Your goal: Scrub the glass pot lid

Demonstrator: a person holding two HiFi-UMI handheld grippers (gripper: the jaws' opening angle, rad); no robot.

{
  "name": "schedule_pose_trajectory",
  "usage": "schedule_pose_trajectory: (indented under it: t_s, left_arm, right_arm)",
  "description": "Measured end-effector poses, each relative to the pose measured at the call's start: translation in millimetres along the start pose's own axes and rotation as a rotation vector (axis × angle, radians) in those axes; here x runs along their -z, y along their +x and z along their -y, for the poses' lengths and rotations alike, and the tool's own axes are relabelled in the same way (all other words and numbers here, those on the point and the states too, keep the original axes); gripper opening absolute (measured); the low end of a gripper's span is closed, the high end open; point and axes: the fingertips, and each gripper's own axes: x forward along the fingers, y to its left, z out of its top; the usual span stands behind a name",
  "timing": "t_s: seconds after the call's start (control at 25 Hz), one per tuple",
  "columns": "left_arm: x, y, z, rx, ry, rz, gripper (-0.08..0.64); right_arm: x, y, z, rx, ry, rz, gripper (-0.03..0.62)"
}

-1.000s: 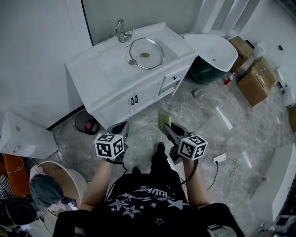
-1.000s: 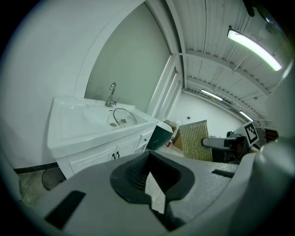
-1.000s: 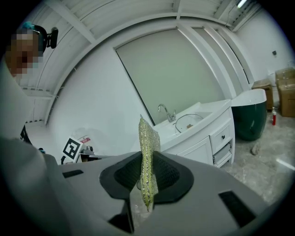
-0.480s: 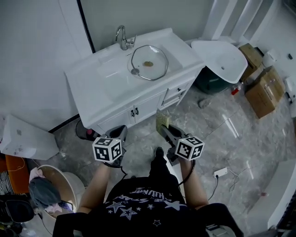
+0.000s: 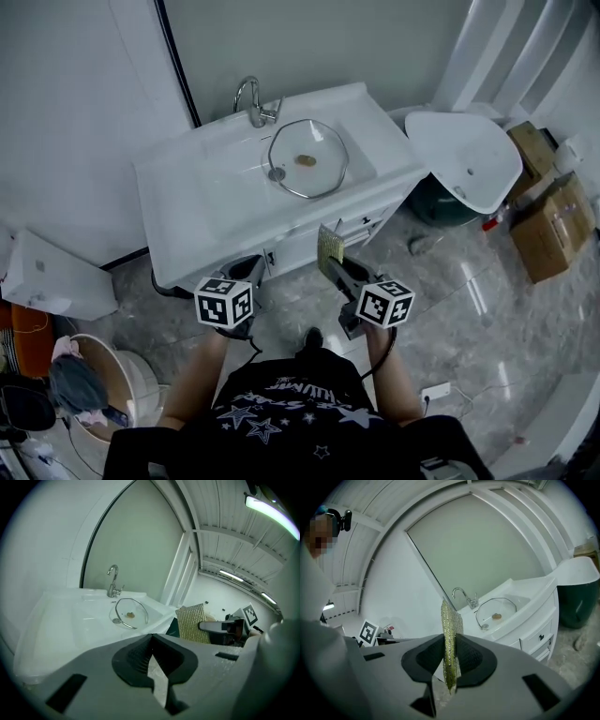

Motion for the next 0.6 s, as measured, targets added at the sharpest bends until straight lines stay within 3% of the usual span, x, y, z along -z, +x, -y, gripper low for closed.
schedule_pose_trajectory:
  t_s: [0.4,0.6]
  left_arm:
    - [-37.4,65.3,8.0,-0.067,-0.029,0.046,0.008]
    - [-43.8,84.4,7.7,-0.105,-0.061,0.05,0.008]
  right_arm:
    - [-43.6,22.6,62.0,-0.049,-0.06,-0.062,0.069]
    - [-55.4,36.3,86.5,-0.077,-0.041,-0.081,0.069]
